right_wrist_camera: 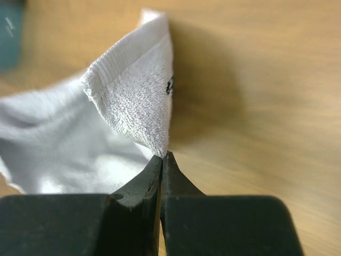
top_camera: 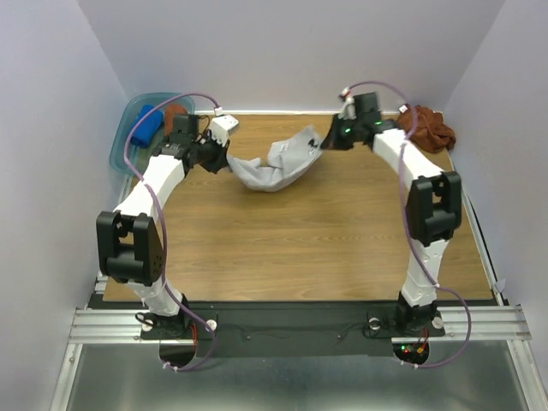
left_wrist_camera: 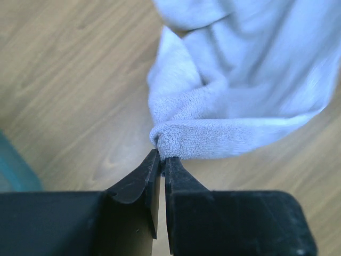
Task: Roll the towels
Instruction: Flatten the towel
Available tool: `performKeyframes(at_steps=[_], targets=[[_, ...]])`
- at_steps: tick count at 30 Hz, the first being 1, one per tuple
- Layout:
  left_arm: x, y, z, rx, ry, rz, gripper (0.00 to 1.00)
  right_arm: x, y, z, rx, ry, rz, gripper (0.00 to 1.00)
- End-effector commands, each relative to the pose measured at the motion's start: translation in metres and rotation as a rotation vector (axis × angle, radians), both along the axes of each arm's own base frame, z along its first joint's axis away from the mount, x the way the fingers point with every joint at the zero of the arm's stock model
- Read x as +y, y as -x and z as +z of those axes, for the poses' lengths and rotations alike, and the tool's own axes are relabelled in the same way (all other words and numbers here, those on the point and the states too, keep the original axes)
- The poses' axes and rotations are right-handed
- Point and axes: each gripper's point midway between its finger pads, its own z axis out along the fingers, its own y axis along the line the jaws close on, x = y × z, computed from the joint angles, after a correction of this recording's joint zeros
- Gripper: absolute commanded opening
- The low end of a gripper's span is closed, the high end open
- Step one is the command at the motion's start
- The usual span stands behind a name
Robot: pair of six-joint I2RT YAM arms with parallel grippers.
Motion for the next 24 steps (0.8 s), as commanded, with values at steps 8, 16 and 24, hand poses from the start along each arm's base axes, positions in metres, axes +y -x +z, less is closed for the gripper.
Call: performKeyframes(at_steps=[8,16,24], targets=[[0.012,-0.081,0.111,-0.295,-0.099,0.031,0.0,-0.109,-0.049,0.163,-0.318,-0.2,-0.064,0.0],[0.023,0.001,0.074,-0.318,-0.233,-0.143,0.0,-0.146,0.041,0.135,-0.254,-0.196,-0.015,0.01],[0.02,0.127,-0.065,-0.048,-0.353,-0.441,0.16,-0.144,0.161,0.006,0.088,-0.064,0.189,0.12]])
